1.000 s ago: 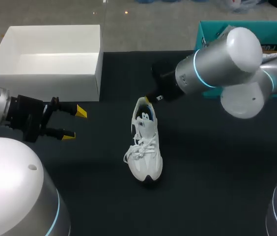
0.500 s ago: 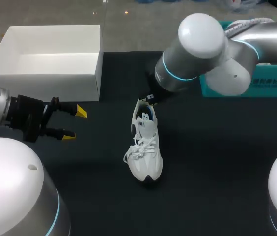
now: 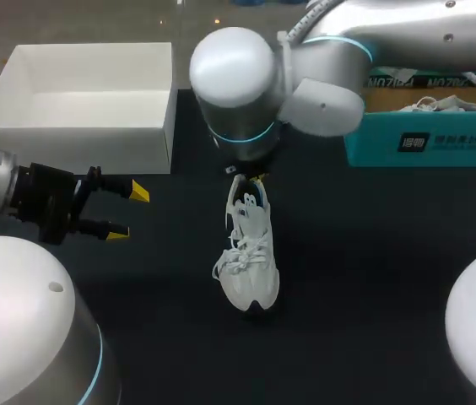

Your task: Take the shoe out of the shoebox, open the shoe tongue, remove and reinsert the insole, then place the shoe into the shoebox

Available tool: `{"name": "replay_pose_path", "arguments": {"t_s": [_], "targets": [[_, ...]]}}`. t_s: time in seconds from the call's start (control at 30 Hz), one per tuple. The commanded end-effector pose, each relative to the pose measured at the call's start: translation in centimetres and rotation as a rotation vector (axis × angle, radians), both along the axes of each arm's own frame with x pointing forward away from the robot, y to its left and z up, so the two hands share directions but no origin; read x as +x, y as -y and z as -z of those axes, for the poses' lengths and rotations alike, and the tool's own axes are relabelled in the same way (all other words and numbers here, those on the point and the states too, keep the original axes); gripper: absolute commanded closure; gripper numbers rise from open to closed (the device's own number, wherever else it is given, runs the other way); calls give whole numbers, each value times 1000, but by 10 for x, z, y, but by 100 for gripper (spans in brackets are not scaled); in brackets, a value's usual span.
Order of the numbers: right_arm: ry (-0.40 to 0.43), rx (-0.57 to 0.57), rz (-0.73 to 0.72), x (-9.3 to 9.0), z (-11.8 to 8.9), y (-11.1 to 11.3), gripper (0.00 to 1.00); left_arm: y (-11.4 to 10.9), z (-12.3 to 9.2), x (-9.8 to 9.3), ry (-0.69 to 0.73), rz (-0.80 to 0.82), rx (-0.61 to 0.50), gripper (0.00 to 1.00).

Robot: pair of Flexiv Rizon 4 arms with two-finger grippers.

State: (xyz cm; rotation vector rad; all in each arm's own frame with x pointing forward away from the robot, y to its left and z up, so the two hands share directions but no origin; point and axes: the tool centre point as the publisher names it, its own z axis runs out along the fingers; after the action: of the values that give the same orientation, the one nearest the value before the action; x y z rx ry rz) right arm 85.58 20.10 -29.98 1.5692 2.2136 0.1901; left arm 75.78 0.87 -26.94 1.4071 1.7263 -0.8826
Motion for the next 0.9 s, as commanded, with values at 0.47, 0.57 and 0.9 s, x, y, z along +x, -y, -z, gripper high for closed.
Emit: {"name": "replay_pose_path", "arguments": {"t_s": [0.47,0.57,0.9], "targets": [[-75,89,98,-19,33,-2,100,1,0,0,0,-1,5,0],[-90,103,118,-21,34,-5,100,1,0,0,0,-1,5,0],[-159,115,148,-20,49,-9,100,1,0,0,0,-1,5,0]]}}
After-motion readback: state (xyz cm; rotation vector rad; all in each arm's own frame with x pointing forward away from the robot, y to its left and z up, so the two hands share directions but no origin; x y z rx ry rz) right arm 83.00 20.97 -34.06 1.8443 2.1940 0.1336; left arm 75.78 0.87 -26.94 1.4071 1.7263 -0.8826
